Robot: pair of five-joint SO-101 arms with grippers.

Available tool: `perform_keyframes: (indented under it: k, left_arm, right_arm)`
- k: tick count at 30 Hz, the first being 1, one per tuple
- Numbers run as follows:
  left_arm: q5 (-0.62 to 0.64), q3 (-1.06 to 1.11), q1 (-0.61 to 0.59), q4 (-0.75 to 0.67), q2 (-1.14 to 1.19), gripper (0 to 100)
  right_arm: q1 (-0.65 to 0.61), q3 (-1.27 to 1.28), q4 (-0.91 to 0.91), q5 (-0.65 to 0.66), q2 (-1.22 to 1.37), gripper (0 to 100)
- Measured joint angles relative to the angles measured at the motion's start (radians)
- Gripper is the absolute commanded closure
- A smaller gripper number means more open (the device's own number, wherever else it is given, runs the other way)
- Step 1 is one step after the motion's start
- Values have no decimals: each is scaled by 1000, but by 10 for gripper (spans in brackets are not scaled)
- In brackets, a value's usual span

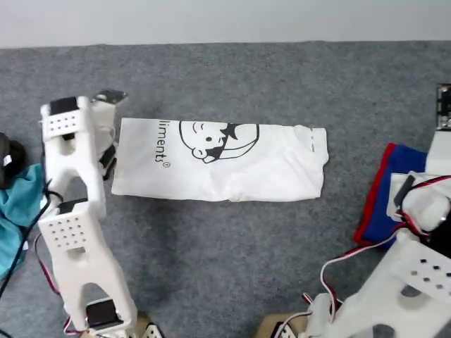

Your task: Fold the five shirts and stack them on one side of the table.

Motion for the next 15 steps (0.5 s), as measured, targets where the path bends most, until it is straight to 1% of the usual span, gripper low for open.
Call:
perform_keyframes:
  k: [3,5,10,15]
  left_arm:
    - [0,14,-17,0,-75,994]
    - [0,55,-26,0,-146,994]
    - [-3,192,-87,0,-342,994]
    - [29,239,-207,0,-520,994]
  right_arm:
    - [-5,0,0,0,0,877]
    - [-35,0,0,0,0,877]
    - [-181,0,0,-11,9,877]
    - [-347,2,0,-169,158,877]
